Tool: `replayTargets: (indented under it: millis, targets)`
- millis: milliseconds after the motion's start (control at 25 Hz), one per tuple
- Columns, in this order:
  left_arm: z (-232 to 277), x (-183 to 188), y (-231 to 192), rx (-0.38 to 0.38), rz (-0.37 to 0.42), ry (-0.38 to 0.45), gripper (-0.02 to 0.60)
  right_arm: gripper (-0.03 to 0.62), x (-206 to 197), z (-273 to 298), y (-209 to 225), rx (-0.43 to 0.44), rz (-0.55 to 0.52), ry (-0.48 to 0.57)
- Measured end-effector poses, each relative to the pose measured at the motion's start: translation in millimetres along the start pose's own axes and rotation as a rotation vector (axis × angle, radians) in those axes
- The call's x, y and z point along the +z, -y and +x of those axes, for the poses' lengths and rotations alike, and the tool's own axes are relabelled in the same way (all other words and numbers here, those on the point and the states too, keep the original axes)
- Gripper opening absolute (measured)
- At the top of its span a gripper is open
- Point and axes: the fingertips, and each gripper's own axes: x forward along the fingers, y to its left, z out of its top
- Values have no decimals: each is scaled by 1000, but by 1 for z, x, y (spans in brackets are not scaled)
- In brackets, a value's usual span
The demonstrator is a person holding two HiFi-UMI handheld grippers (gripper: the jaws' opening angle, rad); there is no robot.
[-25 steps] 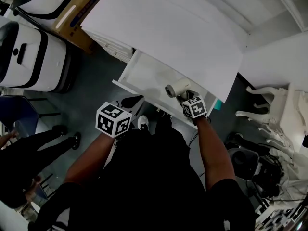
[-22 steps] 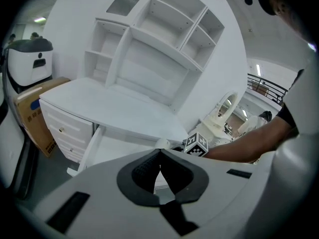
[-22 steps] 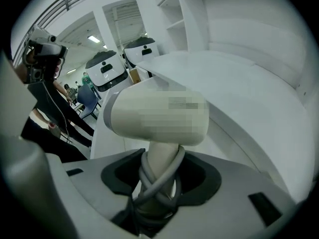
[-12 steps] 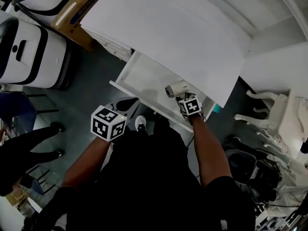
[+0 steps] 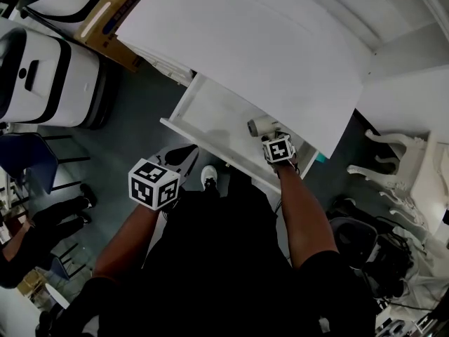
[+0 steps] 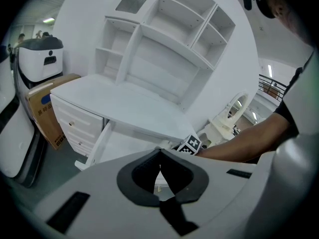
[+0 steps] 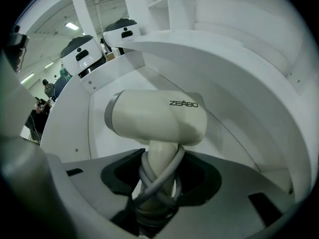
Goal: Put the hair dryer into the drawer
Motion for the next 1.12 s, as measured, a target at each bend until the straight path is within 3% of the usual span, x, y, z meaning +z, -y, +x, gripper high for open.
replayTargets:
  millis: [1120]
  targets:
    - [3,-11,6,36,-36,-3,5,212,9,24,-2,8,-23,6]
